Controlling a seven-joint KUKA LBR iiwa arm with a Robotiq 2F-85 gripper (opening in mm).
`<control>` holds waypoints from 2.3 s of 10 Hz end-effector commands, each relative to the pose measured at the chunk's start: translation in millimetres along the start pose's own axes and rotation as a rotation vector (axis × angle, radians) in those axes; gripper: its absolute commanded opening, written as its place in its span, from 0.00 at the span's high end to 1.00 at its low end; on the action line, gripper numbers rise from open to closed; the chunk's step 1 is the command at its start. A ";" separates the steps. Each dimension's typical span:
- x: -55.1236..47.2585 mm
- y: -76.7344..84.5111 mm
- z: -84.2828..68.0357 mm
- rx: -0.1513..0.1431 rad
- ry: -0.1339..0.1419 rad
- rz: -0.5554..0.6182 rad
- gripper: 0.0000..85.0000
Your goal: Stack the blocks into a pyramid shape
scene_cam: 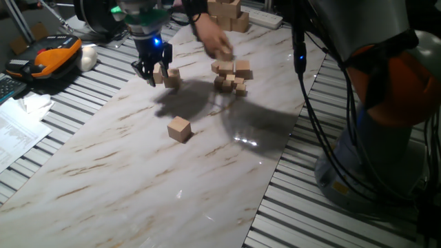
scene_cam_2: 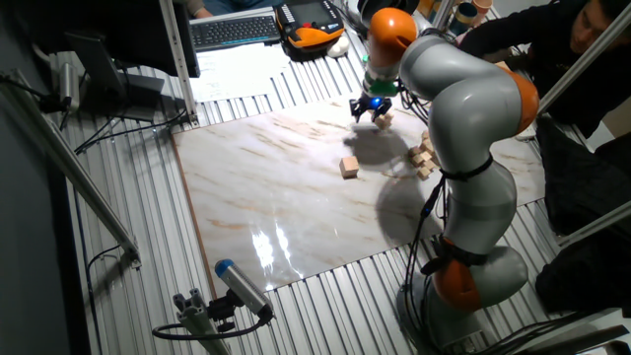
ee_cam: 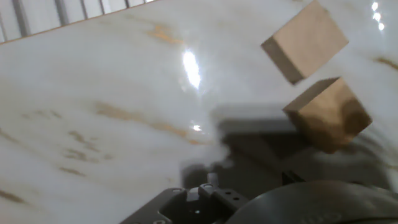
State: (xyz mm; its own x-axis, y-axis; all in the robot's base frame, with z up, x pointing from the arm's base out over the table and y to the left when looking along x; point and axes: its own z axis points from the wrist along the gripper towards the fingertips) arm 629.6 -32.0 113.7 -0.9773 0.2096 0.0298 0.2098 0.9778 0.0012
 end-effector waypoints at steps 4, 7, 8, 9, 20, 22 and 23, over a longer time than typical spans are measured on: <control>-15.4 -23.0 -1.0 0.013 -0.001 -0.009 0.40; -20.9 -32.7 2.7 0.009 -0.003 -0.023 0.40; -20.8 -32.0 2.9 0.009 -0.003 -0.023 0.40; -20.8 -32.0 2.9 -0.002 0.008 -0.020 0.60; -47.8 -63.6 2.0 0.007 -0.026 0.136 0.40; -45.1 -71.0 9.4 0.011 -0.044 0.249 0.40; -44.3 -76.9 12.7 0.010 -0.054 0.296 0.20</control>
State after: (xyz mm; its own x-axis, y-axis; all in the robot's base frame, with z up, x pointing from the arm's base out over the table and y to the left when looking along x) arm 655.5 -119.4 98.4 -0.9042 0.4262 -0.0280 0.4266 0.9044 -0.0090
